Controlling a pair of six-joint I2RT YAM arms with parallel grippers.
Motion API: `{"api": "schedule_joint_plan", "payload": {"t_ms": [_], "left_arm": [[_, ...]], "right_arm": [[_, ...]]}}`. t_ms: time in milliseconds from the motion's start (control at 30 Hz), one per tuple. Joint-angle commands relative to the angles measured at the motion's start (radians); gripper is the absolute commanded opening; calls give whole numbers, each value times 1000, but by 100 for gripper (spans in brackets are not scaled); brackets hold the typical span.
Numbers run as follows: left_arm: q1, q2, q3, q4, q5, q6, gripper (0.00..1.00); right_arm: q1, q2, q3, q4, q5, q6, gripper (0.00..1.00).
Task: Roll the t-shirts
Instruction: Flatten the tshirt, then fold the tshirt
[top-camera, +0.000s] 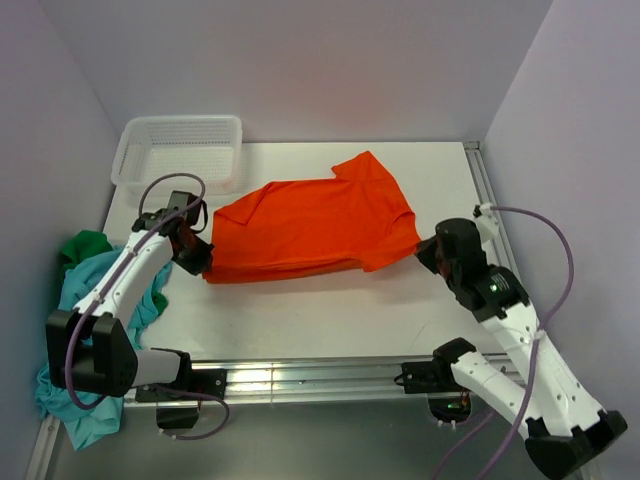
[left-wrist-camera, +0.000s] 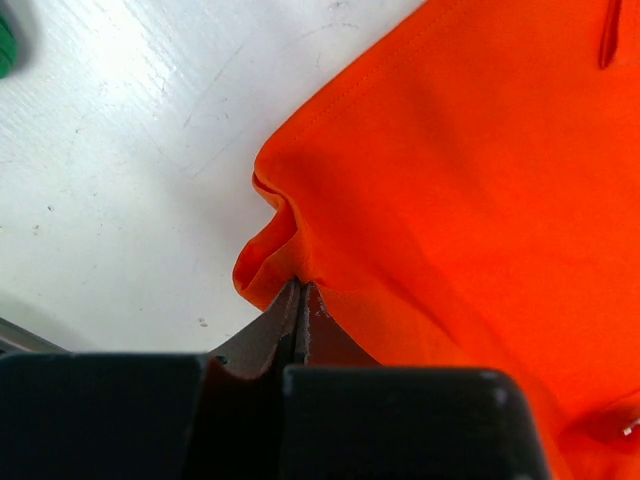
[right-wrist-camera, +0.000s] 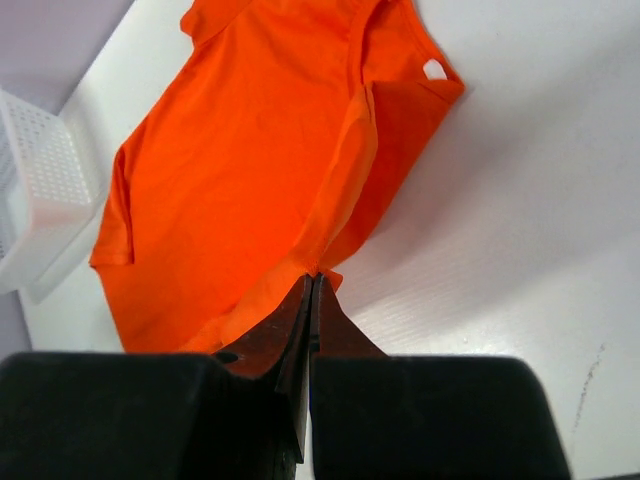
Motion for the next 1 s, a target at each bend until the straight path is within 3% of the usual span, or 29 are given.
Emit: {"api": "schedule_joint_plan", "payload": {"t_ms": [0,233,400,733,967], "left_arm": [[3,-87,-34,15,15,23,0],[2,-167,-143,54,40,38,0],[-5,-190,-158,63,52,37,0],[-6,-175,-141,63,35,38,0],[-6,-138,-138,81,38,31,1]], "right_arm": [[-5,-125,-75,-88,1,71,0],[-5,-412,-261,-234,-17,270,0],[-5,-498,-281,-278,28,321,0],[-3,-268,-203,-327,93,268,0],[-3,-256,-167,-295,144,217,0]]}}
